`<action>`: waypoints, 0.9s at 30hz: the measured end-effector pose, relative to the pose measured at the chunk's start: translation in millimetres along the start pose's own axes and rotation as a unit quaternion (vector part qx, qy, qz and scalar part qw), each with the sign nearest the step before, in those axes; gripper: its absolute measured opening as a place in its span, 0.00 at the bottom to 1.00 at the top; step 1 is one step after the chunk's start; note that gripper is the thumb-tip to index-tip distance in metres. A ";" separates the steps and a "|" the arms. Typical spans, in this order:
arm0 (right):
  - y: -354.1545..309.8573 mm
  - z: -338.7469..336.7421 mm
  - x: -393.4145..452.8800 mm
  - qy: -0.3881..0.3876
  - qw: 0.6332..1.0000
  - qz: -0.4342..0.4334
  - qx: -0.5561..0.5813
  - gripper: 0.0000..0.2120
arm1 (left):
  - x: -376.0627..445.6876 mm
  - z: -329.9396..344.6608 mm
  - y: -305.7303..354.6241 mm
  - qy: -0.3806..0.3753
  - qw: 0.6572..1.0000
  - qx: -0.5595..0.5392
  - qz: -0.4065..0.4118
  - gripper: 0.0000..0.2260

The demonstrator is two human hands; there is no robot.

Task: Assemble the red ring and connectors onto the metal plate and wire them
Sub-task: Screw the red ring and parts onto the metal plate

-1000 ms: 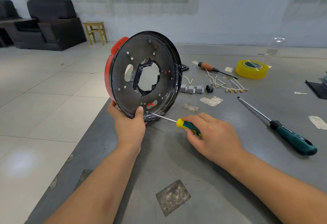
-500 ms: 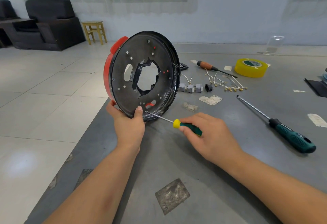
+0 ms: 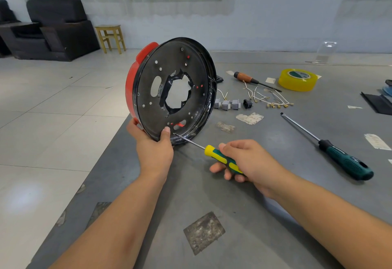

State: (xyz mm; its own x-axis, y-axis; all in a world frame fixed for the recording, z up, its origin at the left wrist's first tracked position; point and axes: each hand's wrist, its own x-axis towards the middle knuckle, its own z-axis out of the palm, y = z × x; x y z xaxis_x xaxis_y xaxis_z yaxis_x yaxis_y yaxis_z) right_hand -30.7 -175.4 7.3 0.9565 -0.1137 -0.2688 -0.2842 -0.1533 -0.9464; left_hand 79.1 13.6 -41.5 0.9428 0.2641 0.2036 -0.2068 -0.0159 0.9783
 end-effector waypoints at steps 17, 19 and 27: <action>-1.1 -5.4 4.4 0.059 0.981 -0.037 -0.180 0.20 | -2.5 -0.2 0.5 -0.020 1.000 0.001 -0.006 0.27; -1.7 -5.9 5.4 0.083 0.958 -0.074 -0.265 0.19 | -2.5 0.0 0.1 -0.020 1.000 -0.002 -0.008 0.27; -2.5 -7.4 8.6 0.029 0.989 0.010 -0.142 0.19 | -6.6 0.8 3.7 -0.030 0.999 0.029 0.009 0.28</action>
State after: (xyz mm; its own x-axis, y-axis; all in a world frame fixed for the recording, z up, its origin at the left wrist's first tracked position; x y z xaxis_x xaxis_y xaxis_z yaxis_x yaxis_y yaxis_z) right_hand -22.3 -183.2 8.6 0.9475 -0.1735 -0.2685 -0.3178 -0.4198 -0.8501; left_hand 72.4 11.1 -39.2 0.9533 0.2043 0.2223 -0.2108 -0.0769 0.9745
